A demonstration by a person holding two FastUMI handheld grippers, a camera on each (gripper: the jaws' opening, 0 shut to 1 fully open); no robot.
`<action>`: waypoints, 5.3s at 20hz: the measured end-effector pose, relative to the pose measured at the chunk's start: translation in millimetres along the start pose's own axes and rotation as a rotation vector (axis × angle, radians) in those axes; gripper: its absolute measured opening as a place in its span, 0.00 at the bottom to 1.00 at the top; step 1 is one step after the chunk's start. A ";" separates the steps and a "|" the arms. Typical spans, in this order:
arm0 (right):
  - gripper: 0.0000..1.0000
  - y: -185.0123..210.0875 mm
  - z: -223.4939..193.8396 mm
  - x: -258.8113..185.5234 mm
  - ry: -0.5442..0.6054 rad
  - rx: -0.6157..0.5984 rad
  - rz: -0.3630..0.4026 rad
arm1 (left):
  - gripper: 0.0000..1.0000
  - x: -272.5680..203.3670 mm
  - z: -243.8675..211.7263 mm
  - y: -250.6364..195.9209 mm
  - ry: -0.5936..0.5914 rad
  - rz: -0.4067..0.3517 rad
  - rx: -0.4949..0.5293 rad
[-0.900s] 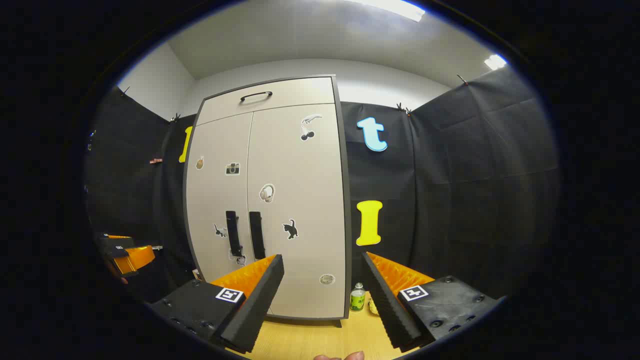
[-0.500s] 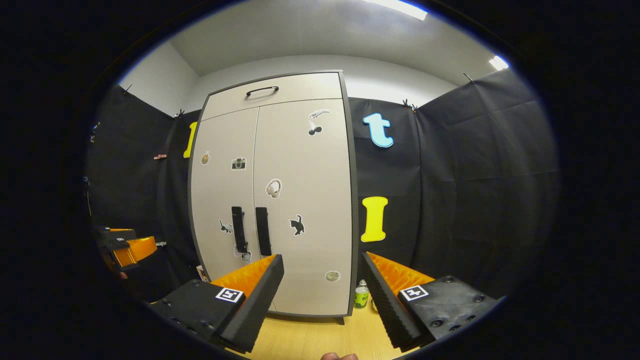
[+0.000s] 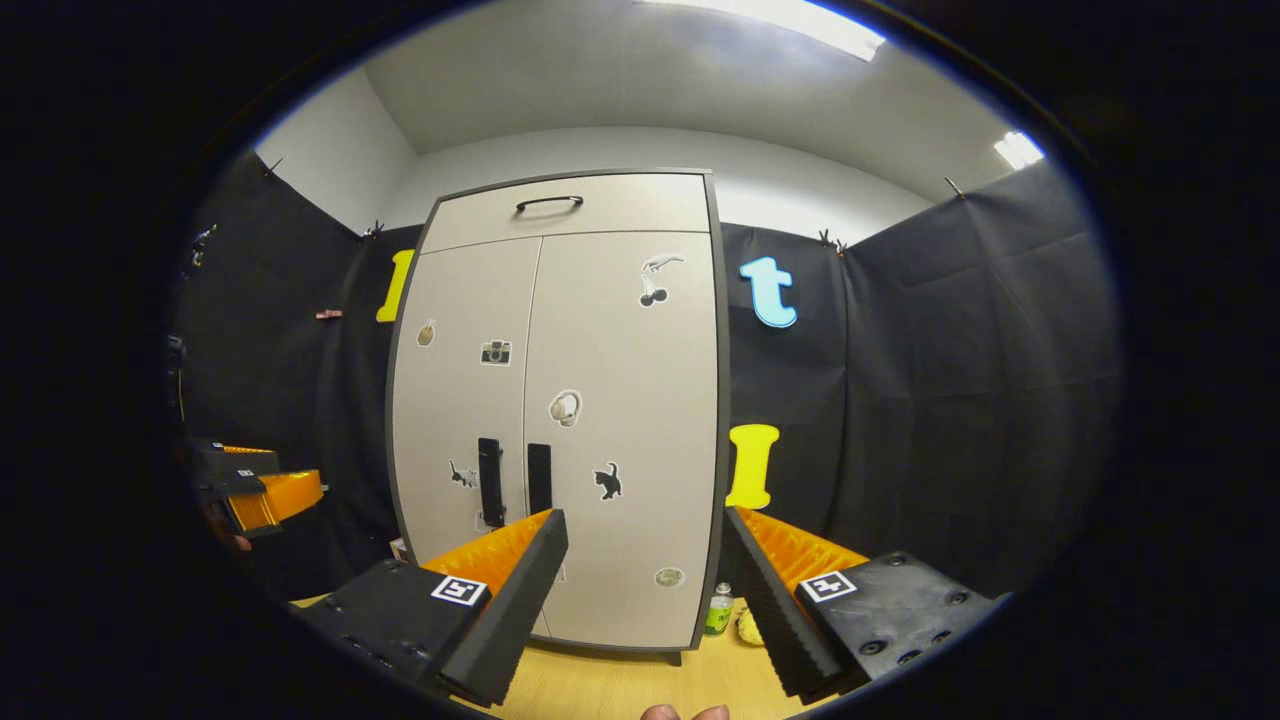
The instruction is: Open the right door of the double-door shoe cabinet with the right hand, and open the left door with the left hand.
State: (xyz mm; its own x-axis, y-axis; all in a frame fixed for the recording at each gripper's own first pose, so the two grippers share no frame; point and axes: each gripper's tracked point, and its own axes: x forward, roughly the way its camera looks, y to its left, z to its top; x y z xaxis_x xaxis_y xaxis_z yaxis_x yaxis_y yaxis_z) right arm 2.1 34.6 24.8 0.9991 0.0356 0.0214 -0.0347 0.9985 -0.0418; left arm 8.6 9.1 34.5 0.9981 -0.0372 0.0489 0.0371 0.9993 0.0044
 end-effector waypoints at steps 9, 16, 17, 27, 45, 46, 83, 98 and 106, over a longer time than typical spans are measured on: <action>0.97 52.0 -1.9 40.6 0.005 0.044 0.098 | 0.98 -9.8 -4.1 11.5 0.012 0.009 0.018; 0.97 110.3 -35.2 119.3 0.021 0.018 0.150 | 0.98 -20.2 -16.0 31.7 0.035 0.021 0.012; 0.97 114.6 -38.9 130.7 0.020 0.030 0.146 | 0.98 -20.7 -16.4 36.6 0.035 0.026 0.013; 0.82 122.5 -97.3 227.0 0.095 0.029 0.048 | 0.98 -22.0 -31.2 86.4 0.058 0.093 0.003; 0.25 120.7 -110.7 238.0 0.126 0.015 -0.098 | 0.98 -38.3 -49.3 150.9 0.071 0.133 0.011; 0.18 120.3 -109.7 237.3 0.124 0.009 -0.104 | 0.98 -40.6 -49.7 153.4 0.069 0.135 0.014; 0.11 32.4 -79.8 129.7 0.095 -0.029 -0.092 | 0.98 -63.3 -50.8 108.5 0.049 0.050 -0.010; 0.05 -82.7 -73.4 111.4 0.121 0.029 -0.070 | 0.98 -43.2 -51.1 16.0 0.079 -0.012 -0.033; 0.07 -86.2 -58.7 104.5 0.096 -0.037 -0.033 | 0.98 -36.2 -45.7 -5.5 0.086 -0.003 0.000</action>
State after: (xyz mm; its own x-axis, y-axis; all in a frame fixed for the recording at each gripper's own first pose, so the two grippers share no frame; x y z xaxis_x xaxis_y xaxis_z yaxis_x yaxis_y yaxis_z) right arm 110.8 -50.1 -28.0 0.9974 -0.0027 -0.0719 -0.0031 0.9968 -0.0800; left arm -25.5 5.0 -12.9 0.9985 -0.0396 -0.0369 0.0398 0.9992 0.0043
